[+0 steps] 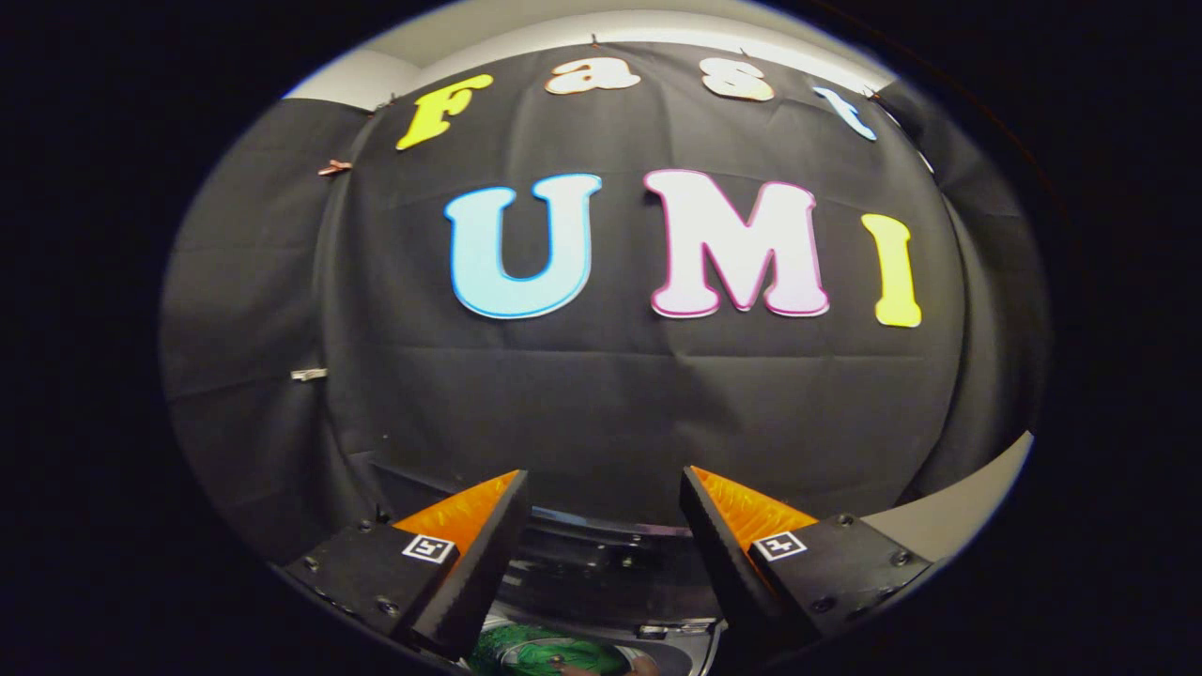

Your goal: Put the clothes into the washing machine and then close the washing machine lid.

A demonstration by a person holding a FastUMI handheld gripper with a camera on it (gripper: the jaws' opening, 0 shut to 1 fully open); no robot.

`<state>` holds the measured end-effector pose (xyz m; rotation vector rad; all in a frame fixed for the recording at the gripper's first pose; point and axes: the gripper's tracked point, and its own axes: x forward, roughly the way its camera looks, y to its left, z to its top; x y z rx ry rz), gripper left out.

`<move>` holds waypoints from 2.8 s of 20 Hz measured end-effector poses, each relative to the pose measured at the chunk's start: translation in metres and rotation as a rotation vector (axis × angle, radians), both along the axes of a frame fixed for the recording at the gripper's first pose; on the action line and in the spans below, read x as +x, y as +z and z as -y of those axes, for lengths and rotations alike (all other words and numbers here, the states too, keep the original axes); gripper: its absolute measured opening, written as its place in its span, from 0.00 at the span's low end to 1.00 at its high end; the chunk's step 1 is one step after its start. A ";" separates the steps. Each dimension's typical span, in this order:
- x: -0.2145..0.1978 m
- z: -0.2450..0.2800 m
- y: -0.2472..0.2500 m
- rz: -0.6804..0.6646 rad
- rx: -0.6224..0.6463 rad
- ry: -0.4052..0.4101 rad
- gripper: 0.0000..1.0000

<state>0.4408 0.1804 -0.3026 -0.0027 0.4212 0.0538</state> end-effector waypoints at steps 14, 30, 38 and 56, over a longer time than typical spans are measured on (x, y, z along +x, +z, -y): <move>0.018 0.042 -0.041 -0.107 -0.025 -0.168 1.00; 0.016 0.043 -0.040 -0.091 -0.026 -0.186 1.00; 0.010 0.043 -0.041 -0.114 -0.025 -0.200 1.00; -0.133 0.030 -0.056 -0.246 -0.082 -0.222 1.00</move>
